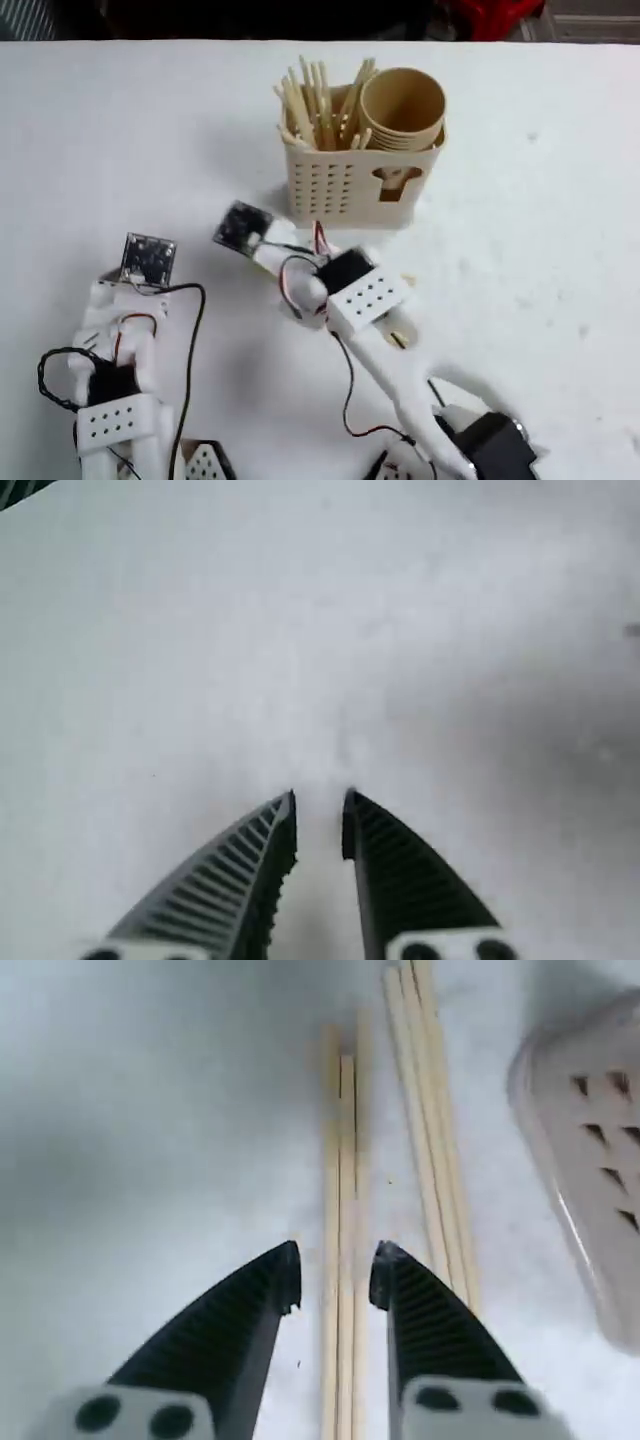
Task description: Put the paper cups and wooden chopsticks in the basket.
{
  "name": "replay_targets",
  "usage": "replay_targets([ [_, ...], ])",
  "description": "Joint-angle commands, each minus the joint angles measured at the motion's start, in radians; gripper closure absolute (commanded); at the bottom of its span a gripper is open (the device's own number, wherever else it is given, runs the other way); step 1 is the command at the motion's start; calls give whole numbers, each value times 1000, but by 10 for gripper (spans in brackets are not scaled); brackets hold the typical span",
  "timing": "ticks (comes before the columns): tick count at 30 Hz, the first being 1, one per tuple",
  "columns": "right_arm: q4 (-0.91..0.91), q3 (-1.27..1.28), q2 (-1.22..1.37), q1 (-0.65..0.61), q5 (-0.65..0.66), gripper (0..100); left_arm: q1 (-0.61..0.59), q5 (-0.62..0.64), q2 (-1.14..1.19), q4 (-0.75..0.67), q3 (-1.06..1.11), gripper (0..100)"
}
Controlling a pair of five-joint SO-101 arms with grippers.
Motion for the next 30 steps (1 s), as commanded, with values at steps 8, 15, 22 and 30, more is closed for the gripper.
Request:
replay_targets([
  [8,-154,-89,288,105,38,872,13,6,-10,-18,-5,906],
  [15,-157,-140,392,110,38,875,13,6,-10,-18,-5,906],
  [22,-151,-144,395,110,35,985,13,6,-10,-18,-5,906],
  [30,-110,-115,272,120,29,981,13,6,-10,-18,-5,906],
])
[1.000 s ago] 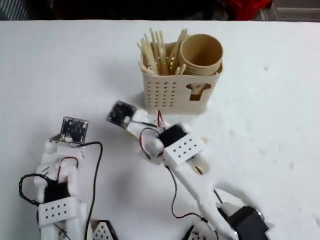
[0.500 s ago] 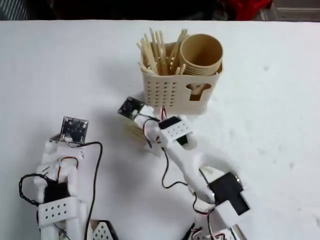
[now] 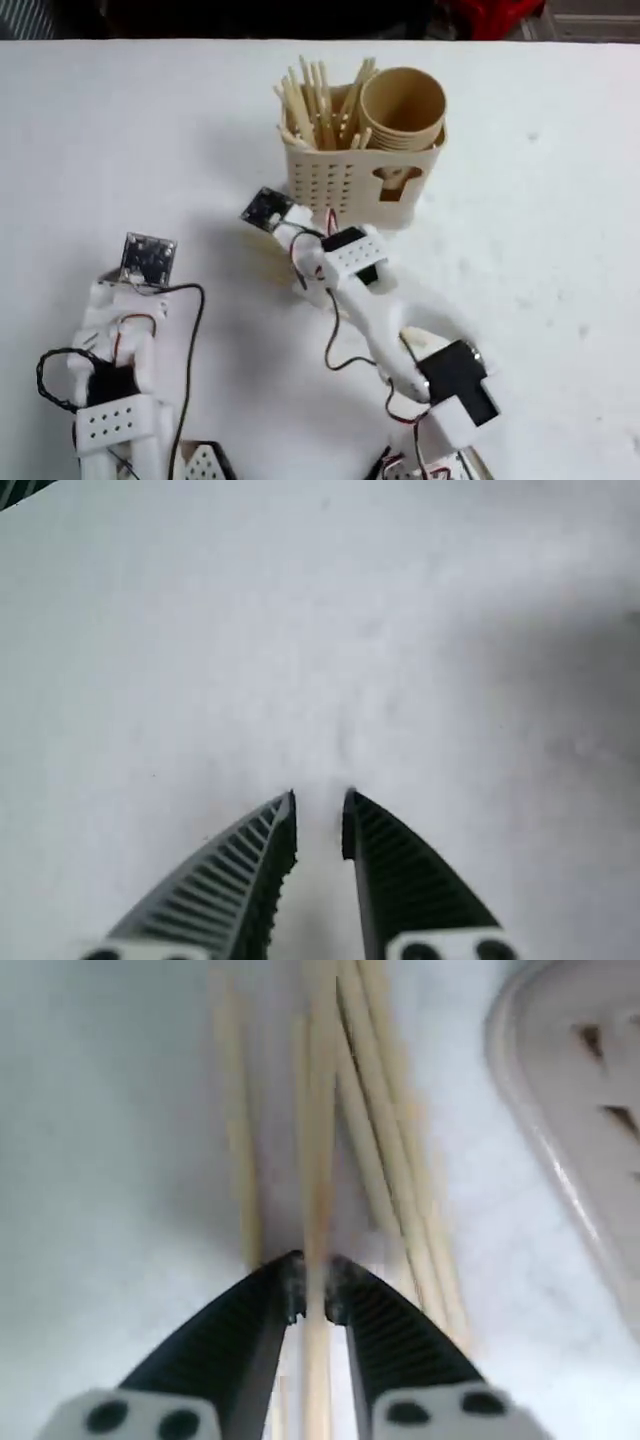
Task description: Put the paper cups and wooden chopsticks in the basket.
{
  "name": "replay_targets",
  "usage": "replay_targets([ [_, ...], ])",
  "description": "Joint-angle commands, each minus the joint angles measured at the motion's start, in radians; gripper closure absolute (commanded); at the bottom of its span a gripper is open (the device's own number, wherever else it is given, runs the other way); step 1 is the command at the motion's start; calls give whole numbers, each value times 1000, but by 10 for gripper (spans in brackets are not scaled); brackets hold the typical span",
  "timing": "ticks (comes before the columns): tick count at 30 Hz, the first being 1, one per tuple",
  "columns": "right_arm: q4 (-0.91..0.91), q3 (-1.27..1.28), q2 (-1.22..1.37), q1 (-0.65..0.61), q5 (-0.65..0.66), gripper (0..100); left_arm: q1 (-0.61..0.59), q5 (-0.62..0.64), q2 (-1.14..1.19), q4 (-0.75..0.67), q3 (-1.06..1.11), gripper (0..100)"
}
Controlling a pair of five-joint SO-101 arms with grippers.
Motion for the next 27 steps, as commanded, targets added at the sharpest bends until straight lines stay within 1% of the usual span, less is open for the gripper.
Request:
replay_targets([
  [1,13,28,-127,13,2,981,13,6,-10,-18,-5,906],
  [10,13,206,-481,7,0,981,13,6,-10,-18,-5,906],
  [14,13,241,-570,7,-48,981,13,6,-10,-18,-5,906],
  [17,5,264,-570,5,-46,981,13,6,-10,-18,-5,906],
  [20,-44,295,-536,1,-46,981,13,6,-10,-18,-5,906],
  [27,-174,304,-340,1,-46,981,13,6,-10,-18,-5,906],
])
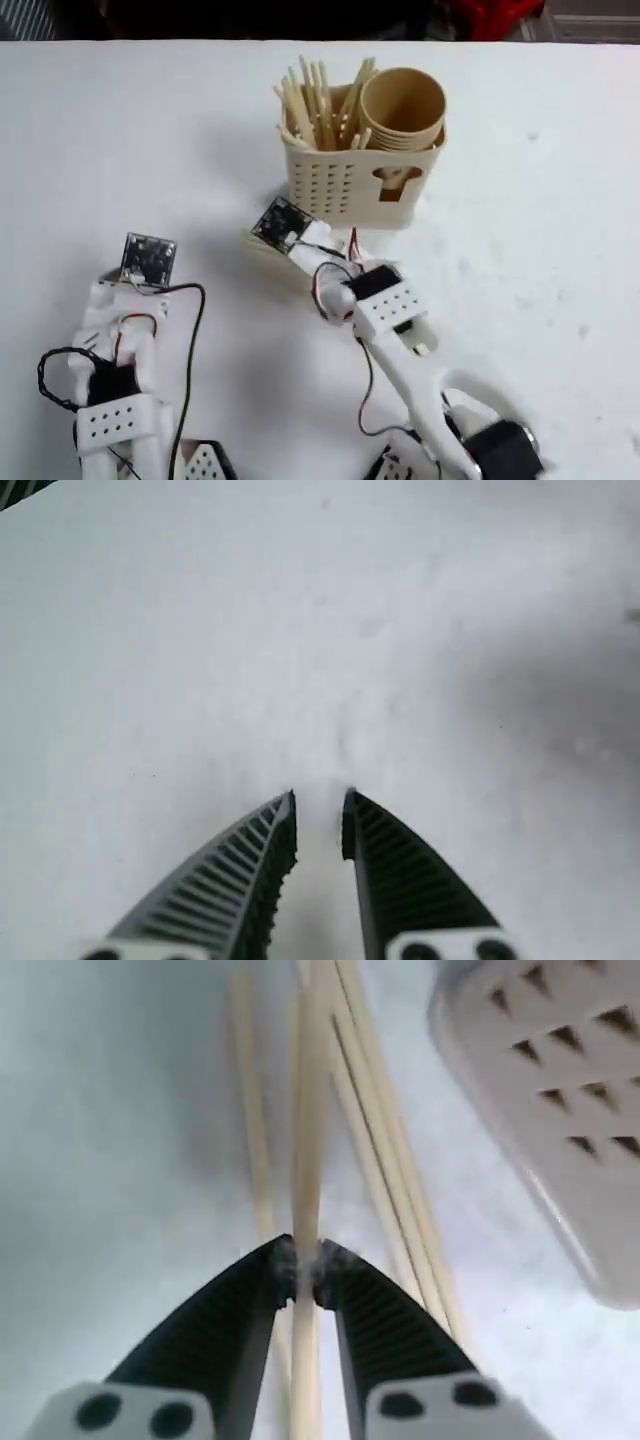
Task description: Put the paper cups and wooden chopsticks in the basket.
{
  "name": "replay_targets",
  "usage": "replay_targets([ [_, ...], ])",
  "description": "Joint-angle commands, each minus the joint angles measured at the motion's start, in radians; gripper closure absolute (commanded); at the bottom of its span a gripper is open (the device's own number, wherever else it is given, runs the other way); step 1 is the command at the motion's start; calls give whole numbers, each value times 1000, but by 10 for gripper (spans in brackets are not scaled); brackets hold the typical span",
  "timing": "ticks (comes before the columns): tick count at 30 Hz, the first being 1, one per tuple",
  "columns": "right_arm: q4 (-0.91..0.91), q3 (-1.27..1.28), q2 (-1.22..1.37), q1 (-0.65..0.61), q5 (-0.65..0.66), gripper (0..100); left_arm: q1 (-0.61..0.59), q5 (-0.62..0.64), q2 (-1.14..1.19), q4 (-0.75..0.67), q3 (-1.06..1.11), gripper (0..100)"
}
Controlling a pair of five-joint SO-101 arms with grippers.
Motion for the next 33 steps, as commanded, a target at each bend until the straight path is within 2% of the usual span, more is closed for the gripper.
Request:
replay_targets([
  [1,-62,-9,67,-1,-12,981,13,6,-10,-18,-5,906],
  [5,-99,-9,111,5,-18,981,13,6,-10,-18,-5,906],
  [22,-27,-38,71,8,-18,980,13,6,-10,-18,-5,906],
  [27,-27,-38,71,8,-20,908,13,6,-10,-18,-5,906],
  [31,-27,-38,68,8,-18,981,13,6,-10,-18,-5,906],
  [33,-27,-38,65,10,-18,975,13,6,-10,-18,-5,906],
])
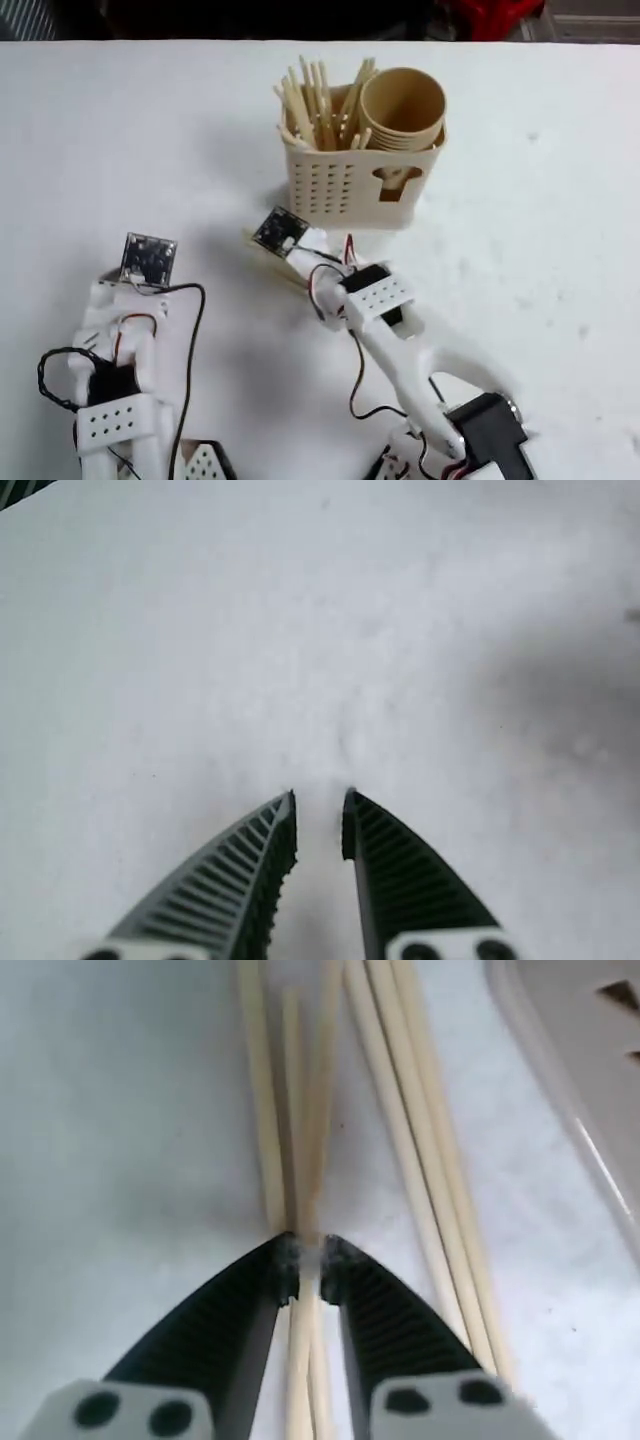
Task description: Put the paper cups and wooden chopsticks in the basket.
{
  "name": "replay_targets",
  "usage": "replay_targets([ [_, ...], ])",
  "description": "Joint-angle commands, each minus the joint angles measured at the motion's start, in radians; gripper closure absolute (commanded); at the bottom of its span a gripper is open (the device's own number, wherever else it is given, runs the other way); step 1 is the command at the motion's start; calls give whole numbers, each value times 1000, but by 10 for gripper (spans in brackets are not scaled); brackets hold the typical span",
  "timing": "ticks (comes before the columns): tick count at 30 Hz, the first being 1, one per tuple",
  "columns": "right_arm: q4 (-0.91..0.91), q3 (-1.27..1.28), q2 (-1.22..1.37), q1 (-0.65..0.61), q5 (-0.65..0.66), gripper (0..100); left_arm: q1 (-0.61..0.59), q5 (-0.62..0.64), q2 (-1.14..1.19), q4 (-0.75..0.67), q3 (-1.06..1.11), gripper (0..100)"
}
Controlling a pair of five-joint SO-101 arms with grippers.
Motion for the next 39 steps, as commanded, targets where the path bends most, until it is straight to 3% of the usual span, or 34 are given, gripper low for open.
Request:
replay_targets([
  [1,4,-37,-42,8,-9,980,13,6,-10,-18,-5,906],
  [8,33,-44,-73,8,-9,981,13,6,-10,-18,-5,906],
  [18,140,5,-473,8,-12,981,13,6,-10,-18,-5,906],
  [25,162,-269,-702,8,-127,981,13,6,-10,-18,-5,906],
  [35,-323,-612,-595,7,-150,981,13,6,-10,-18,-5,906],
  [39,-389,-692,-426,18,-152,981,13,6,-10,-18,-5,906],
])
